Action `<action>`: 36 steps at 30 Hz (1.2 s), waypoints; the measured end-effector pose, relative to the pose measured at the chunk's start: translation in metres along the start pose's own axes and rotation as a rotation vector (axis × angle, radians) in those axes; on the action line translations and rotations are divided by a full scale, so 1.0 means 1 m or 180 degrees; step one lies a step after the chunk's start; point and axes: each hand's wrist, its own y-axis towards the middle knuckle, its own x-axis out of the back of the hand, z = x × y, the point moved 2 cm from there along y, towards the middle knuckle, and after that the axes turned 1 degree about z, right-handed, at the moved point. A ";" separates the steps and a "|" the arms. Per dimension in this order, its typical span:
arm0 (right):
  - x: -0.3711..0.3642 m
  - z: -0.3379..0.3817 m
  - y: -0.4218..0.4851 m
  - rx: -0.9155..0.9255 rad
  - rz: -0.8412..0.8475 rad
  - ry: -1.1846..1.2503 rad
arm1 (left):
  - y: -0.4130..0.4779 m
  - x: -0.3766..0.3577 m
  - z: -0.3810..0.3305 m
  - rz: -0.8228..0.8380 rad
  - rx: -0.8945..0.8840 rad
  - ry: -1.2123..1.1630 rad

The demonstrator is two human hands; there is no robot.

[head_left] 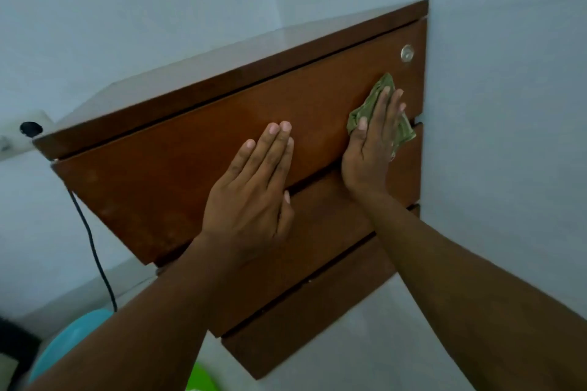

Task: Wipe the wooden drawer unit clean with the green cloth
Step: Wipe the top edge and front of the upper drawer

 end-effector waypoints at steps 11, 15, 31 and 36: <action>0.037 -0.035 0.045 -0.0680 -0.0687 0.0064 | 0.009 -0.002 -0.012 0.0242 -0.0060 -0.0008; 0.047 -0.006 0.037 -0.1273 -0.0885 0.0314 | -0.001 0.009 -0.002 0.0376 -0.0185 0.0001; -0.048 0.190 -0.190 0.0099 0.0928 0.1030 | -0.156 0.060 0.103 0.0438 0.0321 0.0332; -0.062 0.182 -0.222 0.0640 0.1259 0.0532 | -0.158 0.055 0.102 0.0325 0.0331 0.0217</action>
